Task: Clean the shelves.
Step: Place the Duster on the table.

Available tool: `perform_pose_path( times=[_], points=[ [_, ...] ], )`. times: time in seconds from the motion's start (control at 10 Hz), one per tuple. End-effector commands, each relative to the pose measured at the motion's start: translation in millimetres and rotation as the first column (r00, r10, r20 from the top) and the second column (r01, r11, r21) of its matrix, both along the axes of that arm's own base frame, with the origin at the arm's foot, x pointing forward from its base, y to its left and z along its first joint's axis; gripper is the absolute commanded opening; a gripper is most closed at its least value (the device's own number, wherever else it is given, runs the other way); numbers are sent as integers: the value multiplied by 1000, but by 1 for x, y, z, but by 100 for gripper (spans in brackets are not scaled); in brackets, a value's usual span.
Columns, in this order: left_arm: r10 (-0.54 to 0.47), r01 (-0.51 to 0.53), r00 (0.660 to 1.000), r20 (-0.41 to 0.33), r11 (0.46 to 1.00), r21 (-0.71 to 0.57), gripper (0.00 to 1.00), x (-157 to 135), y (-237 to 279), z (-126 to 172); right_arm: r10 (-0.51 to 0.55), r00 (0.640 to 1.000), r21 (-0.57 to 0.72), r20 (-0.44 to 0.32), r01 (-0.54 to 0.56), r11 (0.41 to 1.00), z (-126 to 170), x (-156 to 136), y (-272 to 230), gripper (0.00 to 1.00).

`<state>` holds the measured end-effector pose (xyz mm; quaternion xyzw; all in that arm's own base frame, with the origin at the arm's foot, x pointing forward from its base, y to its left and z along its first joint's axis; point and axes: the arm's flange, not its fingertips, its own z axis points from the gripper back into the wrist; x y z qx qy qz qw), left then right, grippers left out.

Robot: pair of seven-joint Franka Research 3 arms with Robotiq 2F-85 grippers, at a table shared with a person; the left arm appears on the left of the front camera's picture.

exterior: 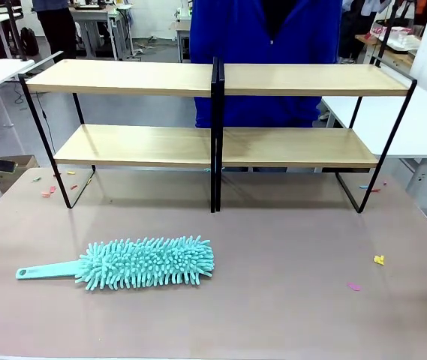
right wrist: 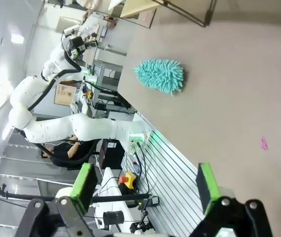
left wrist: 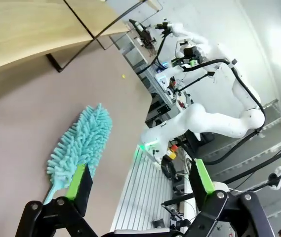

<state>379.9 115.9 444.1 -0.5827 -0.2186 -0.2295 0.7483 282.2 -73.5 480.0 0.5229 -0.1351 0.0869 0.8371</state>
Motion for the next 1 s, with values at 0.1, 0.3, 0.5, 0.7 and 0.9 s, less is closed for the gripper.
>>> perform_pose_path(
  times=[0.1, 0.3, 0.5, 0.7, 0.9],
  points=[
    [19, -21, 999, 43, 999, 46, 100, -5, 13, -2, 24, 1000, -7, 20, -23, 1000, 0, 2, 1, 100],
    [19, -21, 999, 43, 999, 46, 100, -5, 13, -2, 24, 1000, -7, 20, -23, 1000, 0, 2, 1, 100],
    [19, -21, 999, 43, 999, 46, 100, -5, 13, -2, 24, 1000, -7, 20, -23, 1000, 0, 2, 1, 100],
    [19, -21, 999, 43, 999, 46, 100, -5, 13, -2, 24, 1000, -7, 20, -23, 1000, 0, 2, 1, 100],
    [19, -21, 999, 43, 999, 46, 100, -5, 13, -2, 24, 1000, -7, 20, -23, 1000, 0, 2, 1, 100]
  ],
)
